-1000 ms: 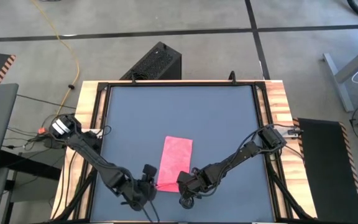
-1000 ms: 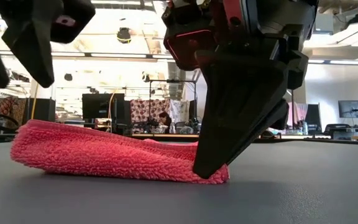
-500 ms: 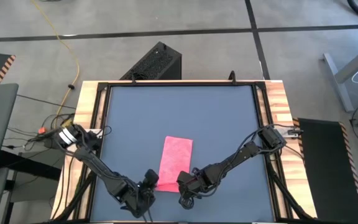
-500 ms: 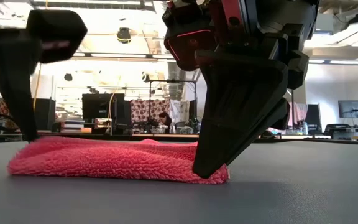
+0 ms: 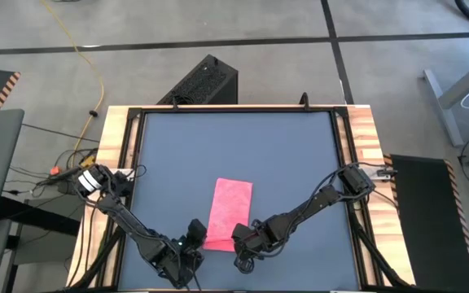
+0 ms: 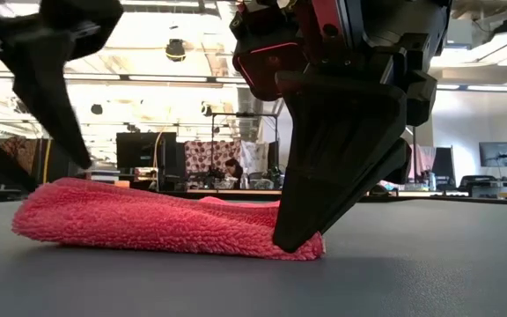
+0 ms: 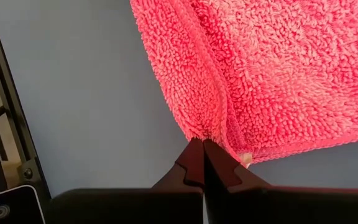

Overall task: Roll towel
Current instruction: Roll the pink towel

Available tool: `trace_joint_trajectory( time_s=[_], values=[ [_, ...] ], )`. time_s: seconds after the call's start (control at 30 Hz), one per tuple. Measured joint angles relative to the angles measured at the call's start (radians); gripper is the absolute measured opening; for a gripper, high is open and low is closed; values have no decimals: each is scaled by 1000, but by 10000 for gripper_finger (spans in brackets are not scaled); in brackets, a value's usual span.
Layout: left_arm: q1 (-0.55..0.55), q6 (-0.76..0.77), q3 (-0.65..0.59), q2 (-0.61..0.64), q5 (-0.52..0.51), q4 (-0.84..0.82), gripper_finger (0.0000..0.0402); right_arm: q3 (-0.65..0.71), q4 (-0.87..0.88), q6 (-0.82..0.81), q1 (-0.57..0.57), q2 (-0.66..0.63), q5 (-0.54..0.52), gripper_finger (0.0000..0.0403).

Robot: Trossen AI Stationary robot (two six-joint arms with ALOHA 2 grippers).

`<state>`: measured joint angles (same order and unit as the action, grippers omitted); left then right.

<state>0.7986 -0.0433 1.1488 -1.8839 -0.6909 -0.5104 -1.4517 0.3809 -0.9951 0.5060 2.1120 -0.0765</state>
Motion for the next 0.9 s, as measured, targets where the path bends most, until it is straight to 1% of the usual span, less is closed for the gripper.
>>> trace_joint_trajectory(
  time_s=[0.17,0.33,0.4,0.5,0.53,0.57,0.7,0.83,0.9],
  values=[
    [28,1,25,0,17,-20,125,0,3,1,-4,0,1,14],
    [60,18,36,0,88,-23,125,0,4,1,-4,0,1,14],
    [66,35,36,0,70,-23,125,0,4,2,-4,0,1,14],
    [64,42,36,0,5,-22,125,0,4,2,-5,0,1,14],
    [60,40,36,0,0,-19,125,0,4,2,-5,0,1,14],
    [57,34,36,0,6,-12,125,0,4,2,-5,0,1,14],
    [42,11,15,1,83,51,125,0,2,1,-5,0,1,14],
    [42,-4,-15,1,94,118,125,0,0,0,-5,0,2,14],
    [42,-5,-23,1,93,124,125,0,0,0,-5,0,2,14]
  ],
)
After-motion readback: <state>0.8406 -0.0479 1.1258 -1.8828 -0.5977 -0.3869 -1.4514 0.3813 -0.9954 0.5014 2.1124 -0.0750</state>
